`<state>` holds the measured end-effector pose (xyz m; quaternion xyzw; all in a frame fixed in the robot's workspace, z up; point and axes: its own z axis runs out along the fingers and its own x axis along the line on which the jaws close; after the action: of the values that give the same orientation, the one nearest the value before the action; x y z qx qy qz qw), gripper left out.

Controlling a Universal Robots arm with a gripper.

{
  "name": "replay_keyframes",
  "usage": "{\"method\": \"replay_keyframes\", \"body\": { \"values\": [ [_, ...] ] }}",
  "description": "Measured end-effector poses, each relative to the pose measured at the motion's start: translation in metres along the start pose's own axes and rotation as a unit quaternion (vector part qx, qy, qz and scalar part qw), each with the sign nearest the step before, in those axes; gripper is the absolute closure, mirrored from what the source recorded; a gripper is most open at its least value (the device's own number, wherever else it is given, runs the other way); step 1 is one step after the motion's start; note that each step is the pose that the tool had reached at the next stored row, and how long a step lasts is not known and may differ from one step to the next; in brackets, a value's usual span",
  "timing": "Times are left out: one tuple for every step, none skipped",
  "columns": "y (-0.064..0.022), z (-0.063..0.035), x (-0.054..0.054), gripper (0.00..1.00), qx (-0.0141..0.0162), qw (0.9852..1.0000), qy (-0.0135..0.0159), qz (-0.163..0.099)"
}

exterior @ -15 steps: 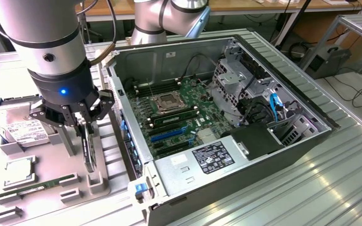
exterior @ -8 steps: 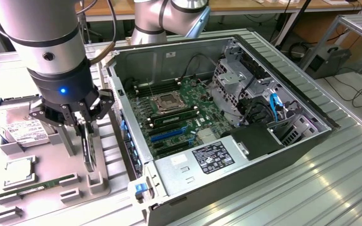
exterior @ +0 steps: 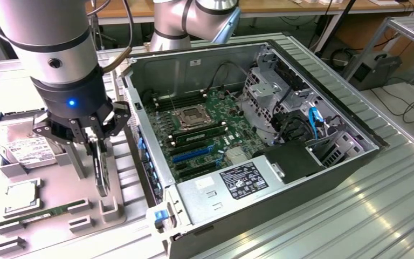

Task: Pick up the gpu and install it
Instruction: 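Pick up the gpu and move the gpu toward the slot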

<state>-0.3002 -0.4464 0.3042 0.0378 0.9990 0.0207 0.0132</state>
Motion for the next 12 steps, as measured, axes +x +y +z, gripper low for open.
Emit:
{"method": "replay_keyframes", "body": {
  "values": [
    [0.0, -0.0003, 0.0, 0.74, 0.0, 1.0, 0.0, 0.0],
    [0.0, -0.0005, 0.0, 0.74, 0.0, 1.0, 0.0, 0.0],
    [0.0, -0.0007, 0.0, 0.74, 0.0, 1.0, 0.0, 0.0],
    [0.0001, -0.0022, -0.0001, 0.74, 0.0, 1.0, 0.0, 0.0],
    [0.0002, -0.0038, -0.0001, 0.74, 0.0, 1.0, 0.0, 0.0],
    [0.0002, -0.0039, -0.0001, 0.74, 0.0, 1.0, 0.0, 0.0],
    [0.0002, -0.0041, -0.0001, 0.74, 0.0, 1.0, 0.0, 0.0],
    [0.0002, -0.0043, -0.0001, 0.74, 0.0, 1.0, 0.0, 0.0],
    [0.0002, -0.0045, -0.0001, 0.74, 0.0, 1.0, 0.0, 0.0],
    [0.0002, -0.0047, -0.0001, 0.74, 0.0, 1.0, 0.0, 0.0],
    [0.0002, -0.0049, -0.0001, 0.74, 0.0, 1.0, 0.0, 0.0],
    [0.0002, -0.0051, -0.0001, 0.74, 0.0, 1.0, 0.0, 0.0]
  ]
}}
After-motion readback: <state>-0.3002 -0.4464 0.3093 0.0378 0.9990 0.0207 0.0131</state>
